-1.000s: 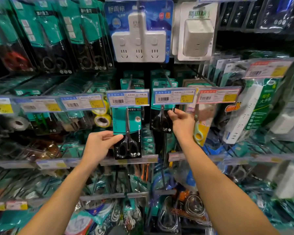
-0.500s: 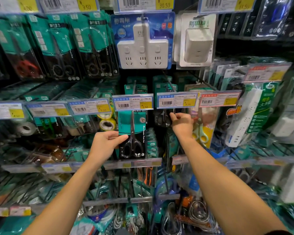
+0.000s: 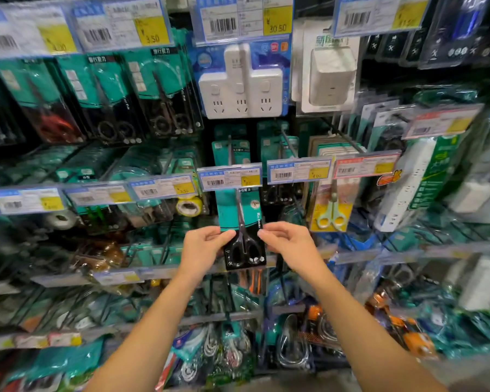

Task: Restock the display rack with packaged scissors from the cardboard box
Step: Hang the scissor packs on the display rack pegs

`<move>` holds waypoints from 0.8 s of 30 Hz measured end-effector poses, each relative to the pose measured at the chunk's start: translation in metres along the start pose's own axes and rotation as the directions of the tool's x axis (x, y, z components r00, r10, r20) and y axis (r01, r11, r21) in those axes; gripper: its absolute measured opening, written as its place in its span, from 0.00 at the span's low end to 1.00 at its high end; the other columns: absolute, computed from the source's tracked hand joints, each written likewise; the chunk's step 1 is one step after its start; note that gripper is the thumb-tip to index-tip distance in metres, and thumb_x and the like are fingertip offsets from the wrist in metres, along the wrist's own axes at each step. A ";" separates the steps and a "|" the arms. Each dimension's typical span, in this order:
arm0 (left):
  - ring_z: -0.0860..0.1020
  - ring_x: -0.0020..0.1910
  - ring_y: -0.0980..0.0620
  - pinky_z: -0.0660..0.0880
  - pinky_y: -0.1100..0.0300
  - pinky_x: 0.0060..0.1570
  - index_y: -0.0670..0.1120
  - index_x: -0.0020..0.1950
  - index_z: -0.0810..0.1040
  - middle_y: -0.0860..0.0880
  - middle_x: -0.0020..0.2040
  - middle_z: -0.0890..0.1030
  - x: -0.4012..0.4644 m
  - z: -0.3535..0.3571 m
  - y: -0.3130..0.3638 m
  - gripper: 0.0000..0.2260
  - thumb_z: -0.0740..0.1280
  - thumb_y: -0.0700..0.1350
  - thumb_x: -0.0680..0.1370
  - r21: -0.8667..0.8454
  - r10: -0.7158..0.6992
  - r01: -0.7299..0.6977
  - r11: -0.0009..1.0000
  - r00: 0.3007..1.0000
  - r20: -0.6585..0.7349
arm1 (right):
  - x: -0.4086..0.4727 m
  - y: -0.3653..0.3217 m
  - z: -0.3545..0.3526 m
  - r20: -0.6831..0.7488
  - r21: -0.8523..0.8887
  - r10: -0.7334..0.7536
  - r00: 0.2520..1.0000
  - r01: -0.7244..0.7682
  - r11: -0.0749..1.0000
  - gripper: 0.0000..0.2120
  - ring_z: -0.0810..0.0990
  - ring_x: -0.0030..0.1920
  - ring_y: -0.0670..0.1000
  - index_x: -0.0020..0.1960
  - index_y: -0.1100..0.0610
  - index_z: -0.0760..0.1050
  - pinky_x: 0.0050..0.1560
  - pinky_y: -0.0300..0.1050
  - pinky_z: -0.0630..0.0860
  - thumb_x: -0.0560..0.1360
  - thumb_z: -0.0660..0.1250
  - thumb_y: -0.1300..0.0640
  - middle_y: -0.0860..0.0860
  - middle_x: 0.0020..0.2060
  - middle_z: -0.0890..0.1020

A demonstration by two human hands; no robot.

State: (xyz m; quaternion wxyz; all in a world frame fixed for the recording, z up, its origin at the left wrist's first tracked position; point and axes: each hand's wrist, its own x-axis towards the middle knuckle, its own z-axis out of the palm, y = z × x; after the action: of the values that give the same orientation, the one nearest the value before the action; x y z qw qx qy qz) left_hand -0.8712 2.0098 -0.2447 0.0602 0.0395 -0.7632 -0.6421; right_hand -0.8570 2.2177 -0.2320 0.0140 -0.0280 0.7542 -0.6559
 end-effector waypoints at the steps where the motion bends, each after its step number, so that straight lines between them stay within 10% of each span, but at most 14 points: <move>1: 0.85 0.44 0.49 0.81 0.59 0.44 0.43 0.46 0.86 0.45 0.44 0.87 -0.005 0.002 0.001 0.03 0.76 0.40 0.73 -0.020 0.007 -0.007 1.000 0.999 0.031 | -0.005 0.001 0.000 0.010 -0.022 0.010 1.000 -0.010 1.000 0.13 0.84 0.49 0.48 0.54 0.55 0.82 0.51 0.40 0.79 0.72 0.75 0.52 0.52 0.47 0.85; 13: 0.85 0.44 0.57 0.78 0.66 0.42 0.56 0.45 0.86 0.53 0.45 0.87 -0.058 -0.008 -0.009 0.05 0.74 0.46 0.75 -0.022 0.063 -0.061 0.998 0.991 0.116 | -0.035 0.011 0.014 0.087 0.038 -0.102 0.991 0.099 0.994 0.09 0.85 0.46 0.44 0.47 0.47 0.84 0.46 0.34 0.78 0.75 0.72 0.61 0.45 0.43 0.87; 18: 0.85 0.45 0.52 0.80 0.61 0.47 0.53 0.43 0.86 0.51 0.44 0.87 -0.054 -0.019 0.006 0.01 0.75 0.47 0.74 -0.004 0.097 -0.097 0.995 0.993 0.062 | -0.037 0.000 0.026 0.065 0.113 -0.149 0.987 0.141 0.984 0.22 0.83 0.42 0.35 0.40 0.32 0.82 0.41 0.26 0.75 0.74 0.72 0.62 0.35 0.39 0.85; 24: 0.84 0.40 0.50 0.80 0.54 0.45 0.44 0.40 0.84 0.45 0.40 0.87 -0.042 -0.020 0.015 0.06 0.75 0.45 0.74 0.052 0.100 -0.102 0.993 0.994 0.050 | -0.027 -0.006 0.027 0.068 0.125 -0.156 0.985 0.147 0.981 0.15 0.85 0.43 0.41 0.43 0.39 0.85 0.42 0.30 0.77 0.75 0.72 0.60 0.43 0.41 0.87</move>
State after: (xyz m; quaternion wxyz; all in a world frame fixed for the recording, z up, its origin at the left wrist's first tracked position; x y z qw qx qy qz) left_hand -0.8266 1.9988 -0.2287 0.0736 -0.0126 -0.7827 -0.6179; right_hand -0.8280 2.1913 -0.2299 -0.0051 -0.1099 0.7079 -0.6977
